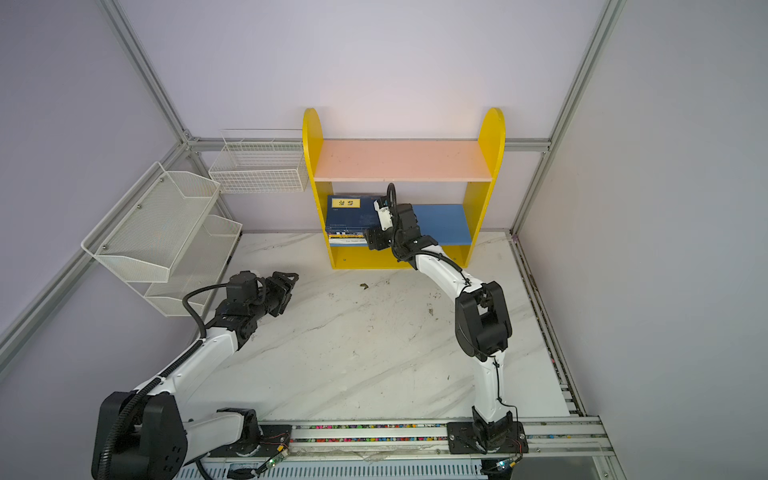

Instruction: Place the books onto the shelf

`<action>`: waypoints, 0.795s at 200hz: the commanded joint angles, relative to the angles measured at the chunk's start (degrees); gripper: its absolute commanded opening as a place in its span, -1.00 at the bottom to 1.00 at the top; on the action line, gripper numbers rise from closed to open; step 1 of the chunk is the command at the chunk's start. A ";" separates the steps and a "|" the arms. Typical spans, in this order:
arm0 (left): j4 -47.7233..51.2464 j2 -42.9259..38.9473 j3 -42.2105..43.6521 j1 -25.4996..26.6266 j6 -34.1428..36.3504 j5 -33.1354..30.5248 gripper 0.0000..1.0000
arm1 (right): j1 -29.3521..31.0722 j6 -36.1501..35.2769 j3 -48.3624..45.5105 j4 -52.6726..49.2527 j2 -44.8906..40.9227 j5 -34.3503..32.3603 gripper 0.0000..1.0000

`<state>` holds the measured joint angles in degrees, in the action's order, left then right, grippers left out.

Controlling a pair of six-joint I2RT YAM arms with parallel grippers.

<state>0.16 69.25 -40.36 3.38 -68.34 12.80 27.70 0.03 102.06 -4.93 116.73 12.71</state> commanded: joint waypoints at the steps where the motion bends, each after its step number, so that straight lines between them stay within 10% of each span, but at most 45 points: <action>1: -1.96 -0.08 -1.65 -0.47 0.05 0.51 0.48 | 0.47 -1.21 1.66 -1.30 1.96 -0.93 0.60; 159: -3.69 0.64 -0.95 -0.96 -0.83 0.74 0.48 | 1.30 -1.45 3.36 -1.59 4.63 -2.55 0.38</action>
<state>-0.80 69.60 -40.36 2.98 -68.45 12.88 28.14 -0.78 104.55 -4.91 118.98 9.47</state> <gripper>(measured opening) 0.742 0.699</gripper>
